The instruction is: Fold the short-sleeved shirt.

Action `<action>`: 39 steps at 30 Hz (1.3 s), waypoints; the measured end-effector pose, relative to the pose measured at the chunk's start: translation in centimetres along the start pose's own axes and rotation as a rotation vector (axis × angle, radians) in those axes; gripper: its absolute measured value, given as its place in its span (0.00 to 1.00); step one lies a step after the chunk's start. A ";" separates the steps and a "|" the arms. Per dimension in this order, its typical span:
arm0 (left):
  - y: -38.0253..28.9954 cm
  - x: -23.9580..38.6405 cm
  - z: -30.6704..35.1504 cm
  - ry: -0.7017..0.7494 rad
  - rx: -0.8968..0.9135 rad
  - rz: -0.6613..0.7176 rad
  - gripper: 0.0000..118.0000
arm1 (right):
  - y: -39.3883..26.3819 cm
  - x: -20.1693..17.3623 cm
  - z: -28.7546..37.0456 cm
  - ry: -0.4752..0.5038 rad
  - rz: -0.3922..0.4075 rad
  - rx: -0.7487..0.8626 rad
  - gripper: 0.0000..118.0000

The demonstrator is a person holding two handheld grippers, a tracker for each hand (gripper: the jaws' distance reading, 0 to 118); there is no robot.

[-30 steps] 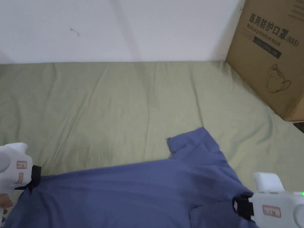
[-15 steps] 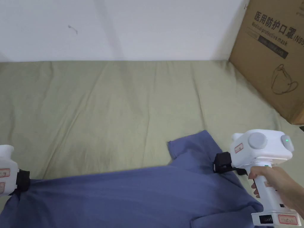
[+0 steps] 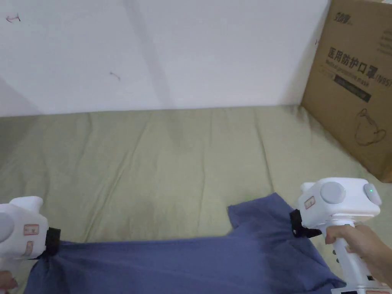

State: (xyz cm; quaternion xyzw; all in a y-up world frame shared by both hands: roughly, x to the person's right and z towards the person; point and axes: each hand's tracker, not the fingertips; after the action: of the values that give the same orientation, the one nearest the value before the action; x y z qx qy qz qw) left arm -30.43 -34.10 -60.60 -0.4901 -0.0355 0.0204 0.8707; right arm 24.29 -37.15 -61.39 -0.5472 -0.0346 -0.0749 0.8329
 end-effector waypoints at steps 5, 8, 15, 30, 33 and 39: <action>2.2 1.3 6.5 0.032 0.128 -0.030 0.02 | 2.1 1.1 8.4 0.056 -0.029 0.136 0.02; 3.8 2.1 10.8 0.024 0.218 -0.040 0.02 | 3.0 1.4 14.0 0.077 -0.024 0.225 0.02; 8.7 3.8 20.0 0.065 0.421 -0.050 0.02 | 6.2 1.7 25.5 0.112 -0.074 0.418 0.02; 26.8 5.2 28.8 0.154 0.616 0.000 0.02 | 22.3 -2.3 39.6 0.131 -0.145 0.635 0.02; 30.7 4.6 29.8 0.152 0.663 0.030 0.02 | 24.1 -3.3 42.2 0.127 -0.165 0.700 0.02; 32.5 5.0 32.9 0.212 0.737 0.043 0.02 | 23.8 -5.8 46.5 0.112 -0.145 0.802 0.02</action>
State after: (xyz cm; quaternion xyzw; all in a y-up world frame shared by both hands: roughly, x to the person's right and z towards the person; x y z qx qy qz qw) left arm -28.19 11.13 -71.11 -0.1441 0.0747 -0.0007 0.9867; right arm 23.54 15.23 -65.20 -0.1706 -0.0541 -0.1438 0.9733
